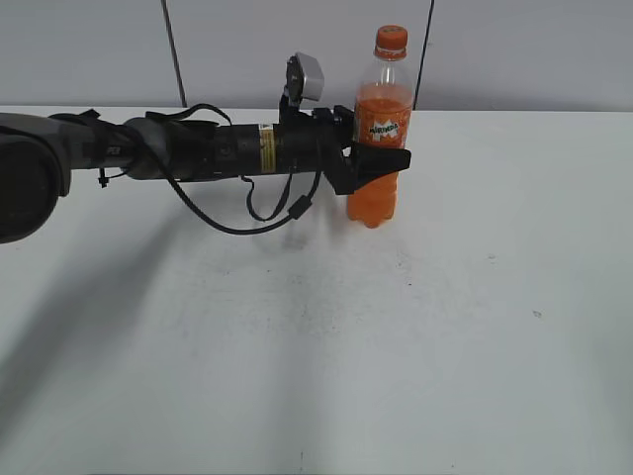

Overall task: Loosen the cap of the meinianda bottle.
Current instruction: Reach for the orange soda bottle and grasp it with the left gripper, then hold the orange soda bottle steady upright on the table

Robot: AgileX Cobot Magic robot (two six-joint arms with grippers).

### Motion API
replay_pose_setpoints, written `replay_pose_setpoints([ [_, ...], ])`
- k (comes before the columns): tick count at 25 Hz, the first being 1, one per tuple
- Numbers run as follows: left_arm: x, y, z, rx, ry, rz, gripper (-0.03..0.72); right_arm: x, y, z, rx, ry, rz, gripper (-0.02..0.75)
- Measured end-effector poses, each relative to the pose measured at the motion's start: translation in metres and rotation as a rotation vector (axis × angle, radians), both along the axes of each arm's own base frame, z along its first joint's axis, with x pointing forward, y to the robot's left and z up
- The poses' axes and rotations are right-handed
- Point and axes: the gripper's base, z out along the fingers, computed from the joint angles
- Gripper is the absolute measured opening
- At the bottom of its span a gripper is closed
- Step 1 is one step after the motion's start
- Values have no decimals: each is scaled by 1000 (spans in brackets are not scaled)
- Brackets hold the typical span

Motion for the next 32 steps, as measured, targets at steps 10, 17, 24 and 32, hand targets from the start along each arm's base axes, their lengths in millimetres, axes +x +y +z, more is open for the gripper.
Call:
replay_pose_setpoints([
  [10,2,1,1,-3,2,16,425,0,0,0,0,0,0,544],
  [17,-9,16,4,22,28,-40,425,0,0,0,0,0,0,544],
  [24,-54,47,28,79,-6,-13,425,0,0,0,0,0,0,544],
  [32,-107,62,33,68,-24,57,425,0,0,0,0,0,0,544],
])
